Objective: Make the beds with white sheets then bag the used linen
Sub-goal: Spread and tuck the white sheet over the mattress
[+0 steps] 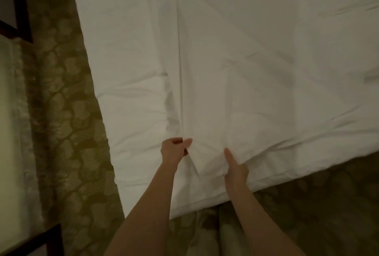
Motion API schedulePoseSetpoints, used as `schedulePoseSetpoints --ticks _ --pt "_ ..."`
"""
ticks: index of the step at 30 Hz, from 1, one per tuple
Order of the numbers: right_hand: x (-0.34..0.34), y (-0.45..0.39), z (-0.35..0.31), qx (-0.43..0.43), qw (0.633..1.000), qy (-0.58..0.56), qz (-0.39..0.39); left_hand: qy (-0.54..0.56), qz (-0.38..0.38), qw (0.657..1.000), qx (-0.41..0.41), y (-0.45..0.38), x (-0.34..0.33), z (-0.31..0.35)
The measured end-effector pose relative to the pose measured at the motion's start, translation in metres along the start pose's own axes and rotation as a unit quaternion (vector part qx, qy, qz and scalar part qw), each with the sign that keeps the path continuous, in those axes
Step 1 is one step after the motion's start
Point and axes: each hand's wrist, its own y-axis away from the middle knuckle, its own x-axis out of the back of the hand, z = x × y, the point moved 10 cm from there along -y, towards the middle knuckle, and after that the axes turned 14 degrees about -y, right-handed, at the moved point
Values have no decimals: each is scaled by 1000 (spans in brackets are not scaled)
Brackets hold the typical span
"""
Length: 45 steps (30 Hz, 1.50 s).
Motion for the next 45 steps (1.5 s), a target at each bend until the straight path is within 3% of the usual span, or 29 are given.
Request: schedulePoseSetpoints --ticks 6,10,13,18,22,28,34,40,45 --pt "4 13 53 -58 997 -55 13 -43 -20 999 16 -11 -1 -20" --pt "-6 30 111 -156 964 -216 17 -60 12 998 -13 -25 11 10" --pt "-52 54 126 -161 970 -172 -55 -69 -12 997 -33 -49 17 43" --pt "-149 55 147 -131 958 -246 -65 -76 -130 987 -58 -82 44 103" --pt "-253 57 156 -110 950 -264 -123 -68 -217 970 -83 -108 102 148" --pt "-385 83 174 -49 935 -319 -145 -82 -221 965 -116 -147 221 213" --pt "-462 79 146 21 947 -282 -150 -108 -216 960 -145 -189 271 287" --pt "-499 45 96 54 959 -258 -109 -145 -237 945 -176 -215 257 356" --pt "-552 -3 12 91 965 -236 -68 -187 -259 925 -207 -252 225 454"
